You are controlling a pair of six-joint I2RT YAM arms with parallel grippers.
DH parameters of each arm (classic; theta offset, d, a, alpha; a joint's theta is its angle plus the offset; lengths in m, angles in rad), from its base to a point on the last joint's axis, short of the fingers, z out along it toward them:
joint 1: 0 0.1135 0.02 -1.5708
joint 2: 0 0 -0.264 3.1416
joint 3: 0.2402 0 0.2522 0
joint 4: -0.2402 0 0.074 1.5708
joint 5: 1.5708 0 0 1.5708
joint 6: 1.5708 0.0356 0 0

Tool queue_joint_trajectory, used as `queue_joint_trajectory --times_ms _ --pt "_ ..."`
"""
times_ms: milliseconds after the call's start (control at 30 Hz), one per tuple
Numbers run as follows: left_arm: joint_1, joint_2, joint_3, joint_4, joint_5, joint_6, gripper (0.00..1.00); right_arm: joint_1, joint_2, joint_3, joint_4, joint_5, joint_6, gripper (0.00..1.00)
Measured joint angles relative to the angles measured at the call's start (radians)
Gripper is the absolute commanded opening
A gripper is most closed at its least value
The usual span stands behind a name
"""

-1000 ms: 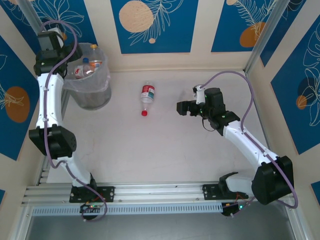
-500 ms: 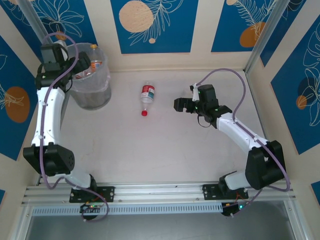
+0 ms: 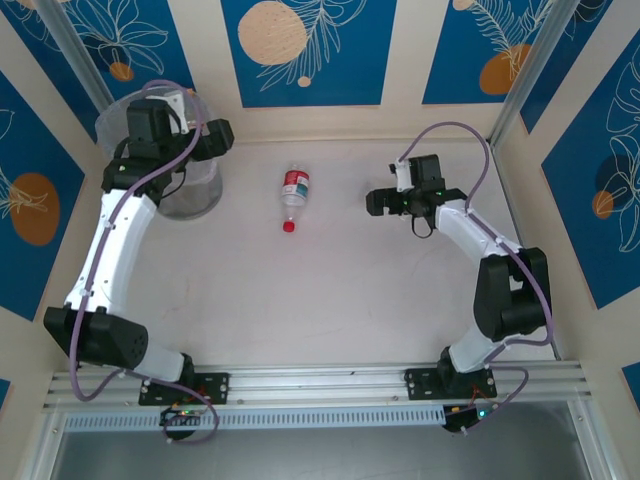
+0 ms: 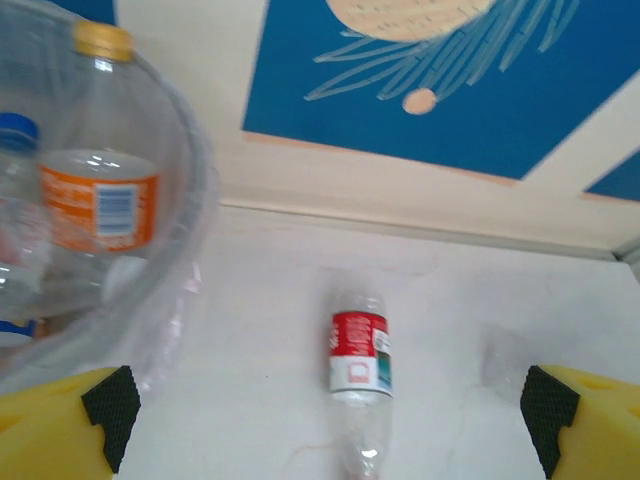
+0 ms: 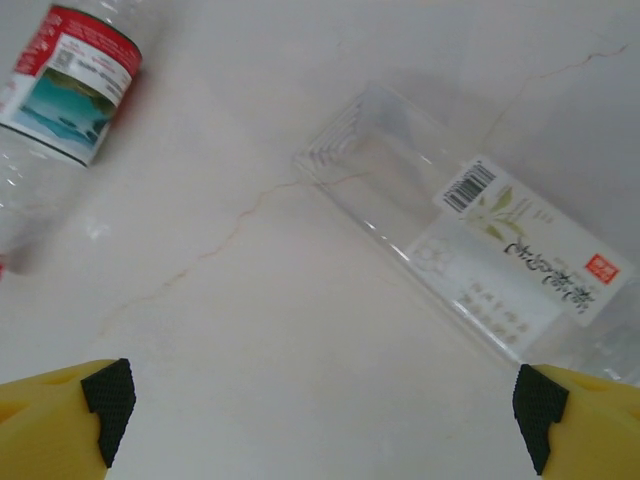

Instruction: Put the plastic bottles in the bin

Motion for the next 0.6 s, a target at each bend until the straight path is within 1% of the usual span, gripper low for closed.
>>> queue_joint_trajectory --times_ms 133,167,367,467,600 --pt "-0.008 -0.016 -0.027 0.0 0.026 -0.006 0.99 -0.066 0.042 0.051 -0.06 -0.056 -0.105 1.0" --pt "-0.008 -0.023 -0.038 0.0 0.028 -0.008 0.99 -0.083 0.056 0.069 -0.076 -0.074 -0.131 0.98" --pt "-0.008 -0.082 -0.105 0.0 0.028 -0.016 0.99 -0.15 0.151 0.187 -0.208 -0.18 -0.291 0.97" --pt "-0.008 -0.116 -0.133 0.0 0.028 -0.015 0.99 -0.161 0.195 0.234 -0.268 -0.182 -0.376 0.97" --pt "-0.008 -0.156 -0.176 0.005 0.026 -0.016 0.99 -0.171 0.262 0.291 -0.335 -0.152 -0.466 0.97"
